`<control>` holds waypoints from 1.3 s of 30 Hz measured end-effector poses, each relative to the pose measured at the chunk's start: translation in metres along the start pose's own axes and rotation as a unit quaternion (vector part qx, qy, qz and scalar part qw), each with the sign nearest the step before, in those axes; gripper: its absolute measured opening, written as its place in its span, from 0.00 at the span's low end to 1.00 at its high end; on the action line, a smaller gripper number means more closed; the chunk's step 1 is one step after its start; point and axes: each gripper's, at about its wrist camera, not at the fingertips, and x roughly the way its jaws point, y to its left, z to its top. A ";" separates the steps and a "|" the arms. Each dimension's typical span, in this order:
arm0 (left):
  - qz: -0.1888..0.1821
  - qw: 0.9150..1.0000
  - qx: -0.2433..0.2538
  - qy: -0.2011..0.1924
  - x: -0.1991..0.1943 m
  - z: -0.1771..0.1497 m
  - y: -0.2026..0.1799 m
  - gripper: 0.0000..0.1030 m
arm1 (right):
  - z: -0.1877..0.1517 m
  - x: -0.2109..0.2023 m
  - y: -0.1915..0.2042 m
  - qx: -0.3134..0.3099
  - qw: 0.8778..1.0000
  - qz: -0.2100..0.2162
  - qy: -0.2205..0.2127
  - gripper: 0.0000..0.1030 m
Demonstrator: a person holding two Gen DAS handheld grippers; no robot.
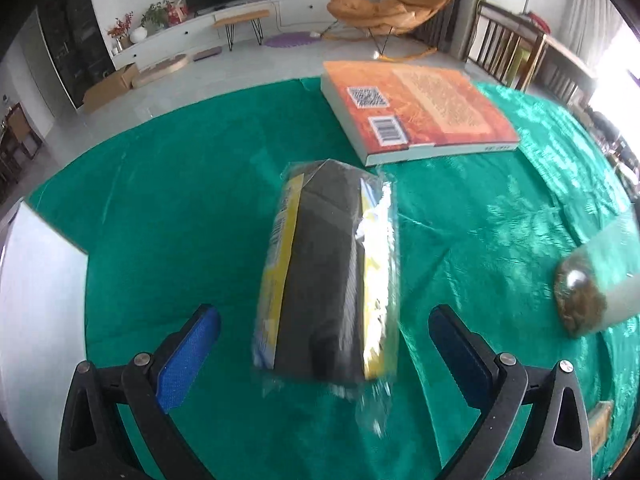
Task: Organize soft objects
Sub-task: 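Grasp the black wrapped roll with the left tool and lift it, then grasp the tissue pack with the right tool while the left holds the roll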
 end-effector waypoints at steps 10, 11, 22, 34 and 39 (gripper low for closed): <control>-0.010 0.999 -0.038 -0.010 0.009 -0.004 0.017 0.55 | 0.002 0.002 0.002 -0.008 1.000 -0.004 -0.003 0.89; -0.019 0.999 -0.041 -0.013 0.003 -0.011 0.019 0.55 | 0.002 0.002 0.002 -0.008 1.000 -0.004 -0.003 0.89; -0.045 0.998 -0.044 -0.023 -0.082 -0.182 0.012 0.55 | 0.003 -0.006 -0.006 0.009 1.000 0.023 -0.001 0.88; -0.008 0.999 0.028 -0.042 -0.101 -0.229 0.006 0.65 | 0.001 -0.025 -0.091 0.230 0.964 0.131 -0.024 0.89; -0.007 0.998 0.035 -0.047 -0.097 -0.228 0.003 0.69 | 0.033 -0.001 -0.072 0.297 0.937 0.184 0.025 0.88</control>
